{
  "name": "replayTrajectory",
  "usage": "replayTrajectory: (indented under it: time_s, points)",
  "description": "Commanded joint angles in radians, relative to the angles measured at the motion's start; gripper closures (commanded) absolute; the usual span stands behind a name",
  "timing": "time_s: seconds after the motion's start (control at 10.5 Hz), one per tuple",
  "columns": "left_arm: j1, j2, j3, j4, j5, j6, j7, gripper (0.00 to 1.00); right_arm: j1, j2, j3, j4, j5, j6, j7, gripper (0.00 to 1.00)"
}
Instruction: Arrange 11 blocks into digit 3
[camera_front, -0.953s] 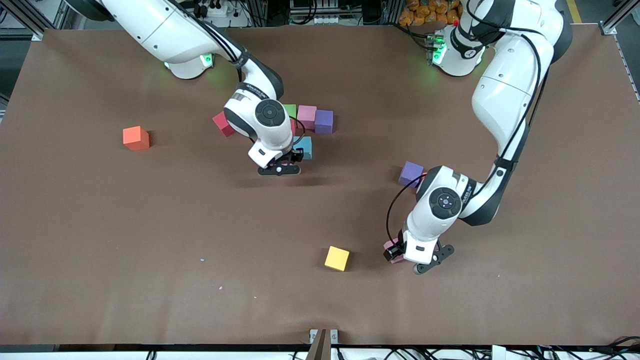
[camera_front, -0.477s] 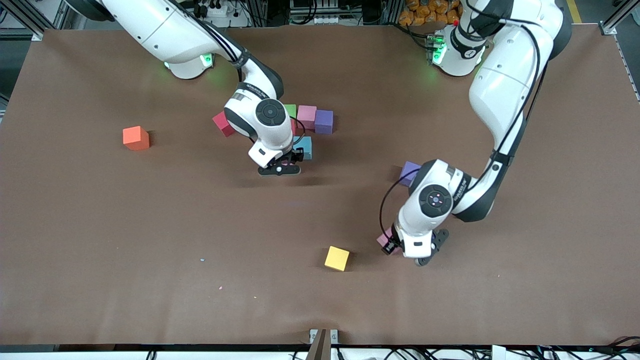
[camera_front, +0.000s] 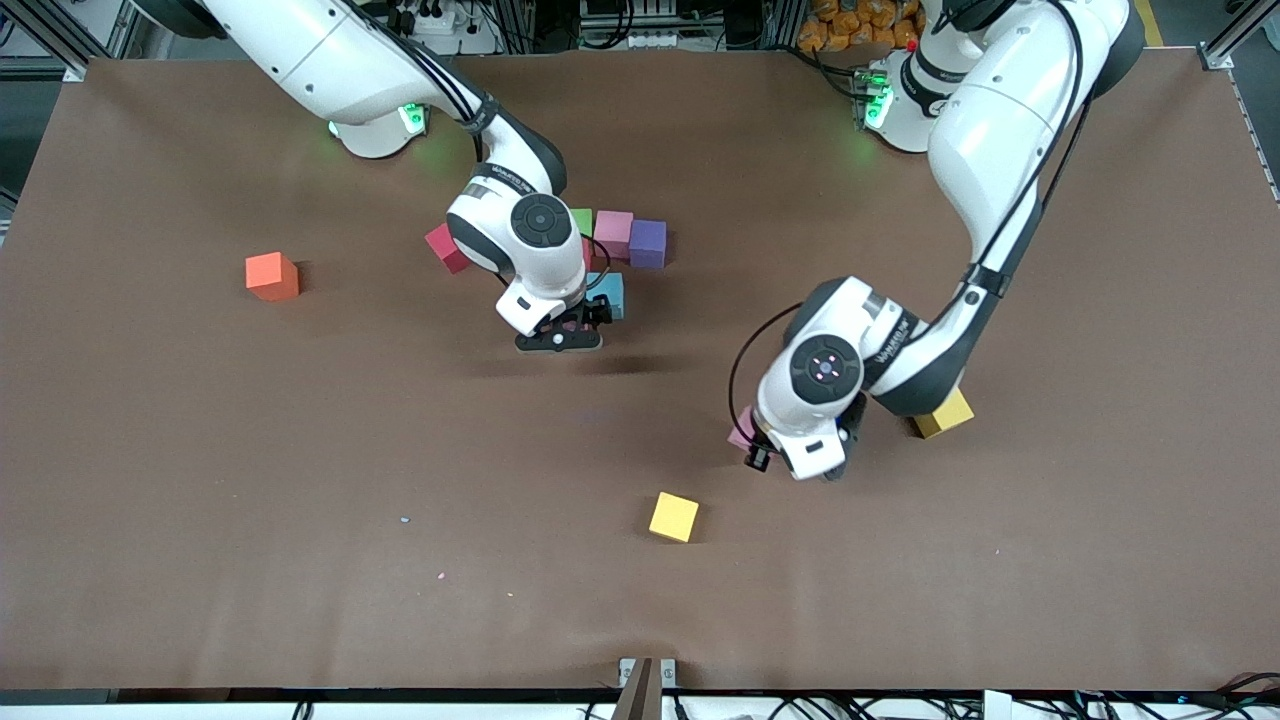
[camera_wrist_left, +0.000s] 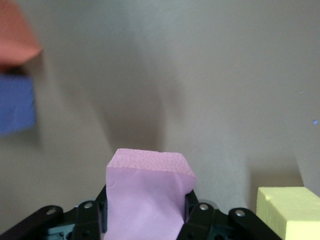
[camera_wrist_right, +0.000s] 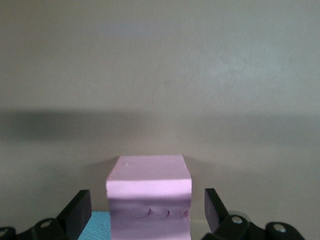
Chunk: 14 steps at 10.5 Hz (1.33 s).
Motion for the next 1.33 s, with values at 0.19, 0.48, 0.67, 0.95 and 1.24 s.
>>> replayTrajectory:
  time_s: [0.19, 0.48, 0.67, 0.95, 1.24]
  points:
    - [-0.141, -0.039, -0.010, -0.079, 0.014, -0.013, -0.442, 1.00, -0.132, -0.132, 0.006, -0.015, -0.014, -0.091, 0.049, 0.00]
    - [-0.220, -0.056, -0.010, -0.149, 0.057, -0.013, -0.701, 1.00, -0.316, -0.172, 0.014, -0.084, -0.015, -0.137, 0.025, 0.00]
    - [-0.237, -0.116, -0.022, -0.258, 0.098, -0.007, -0.833, 1.00, -0.410, -0.244, 0.020, -0.189, -0.015, -0.131, -0.189, 0.00]
    - [-0.238, -0.148, -0.065, -0.346, 0.103, 0.028, -0.966, 1.00, -0.586, -0.305, 0.101, -0.303, -0.001, -0.135, -0.428, 0.00]
    - [-0.240, -0.176, -0.080, -0.435, 0.121, 0.152, -1.024, 1.00, -0.828, -0.305, 0.263, -0.290, 0.095, -0.212, -0.656, 0.00]
